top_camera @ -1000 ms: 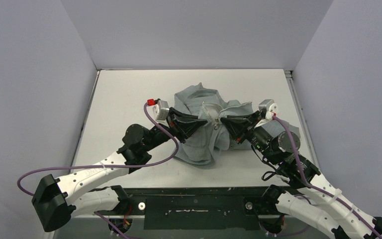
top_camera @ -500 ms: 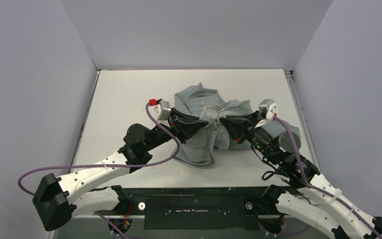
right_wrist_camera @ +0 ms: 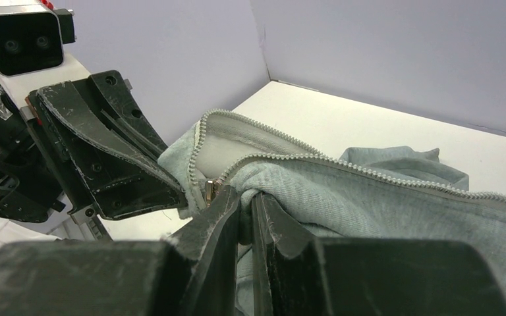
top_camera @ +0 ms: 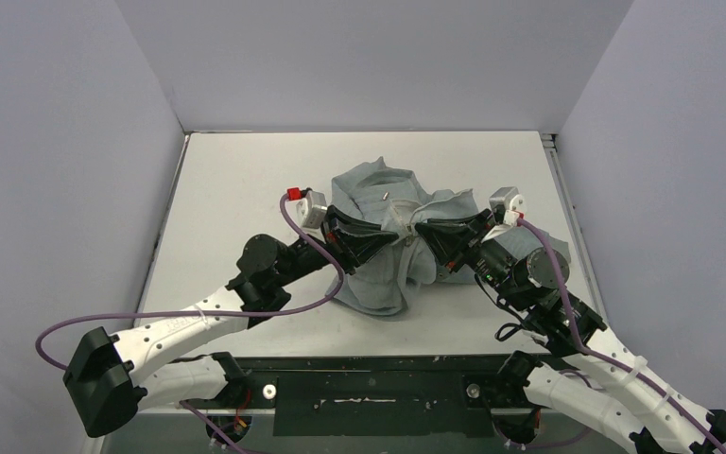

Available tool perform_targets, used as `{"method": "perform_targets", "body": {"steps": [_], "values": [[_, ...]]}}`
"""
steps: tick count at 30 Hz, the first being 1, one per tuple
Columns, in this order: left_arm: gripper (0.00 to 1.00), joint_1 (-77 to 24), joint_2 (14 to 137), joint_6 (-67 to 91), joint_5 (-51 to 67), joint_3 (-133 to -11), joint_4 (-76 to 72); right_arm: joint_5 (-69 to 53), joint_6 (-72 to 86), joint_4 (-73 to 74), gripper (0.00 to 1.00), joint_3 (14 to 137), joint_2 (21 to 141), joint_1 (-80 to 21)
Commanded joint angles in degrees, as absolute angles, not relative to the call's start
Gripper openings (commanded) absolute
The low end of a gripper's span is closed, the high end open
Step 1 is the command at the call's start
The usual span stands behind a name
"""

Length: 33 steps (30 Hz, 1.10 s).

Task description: Zip up the jacket

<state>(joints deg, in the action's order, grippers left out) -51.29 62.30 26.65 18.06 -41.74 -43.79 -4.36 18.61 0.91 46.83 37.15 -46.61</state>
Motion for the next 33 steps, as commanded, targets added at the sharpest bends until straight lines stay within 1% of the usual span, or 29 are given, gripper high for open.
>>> {"method": "perform_targets", "body": {"steps": [1,5,13,26,33], "values": [[0.00,-51.17,62.32,27.46,19.16,-42.55,-49.29,-4.93,19.16,-5.57,0.00,47.81,35.77,-46.95],[0.00,-51.22,62.20,27.46,18.57,-42.45,-49.27,-4.84,18.67,-5.42,0.00,47.86,35.30,-46.97],[0.00,-51.07,60.02,26.98,13.48,-40.92,-50.86,-4.99,18.55,-4.84,0.00,47.35,35.06,-46.98],[0.00,-51.12,59.47,26.75,13.23,-41.30,-51.05,-6.03,18.02,-3.69,0.00,47.99,37.17,-46.90],[0.00,-51.07,60.38,27.02,15.11,-41.60,-51.07,-5.63,18.02,-3.90,0.00,47.90,37.04,-46.93]]}}
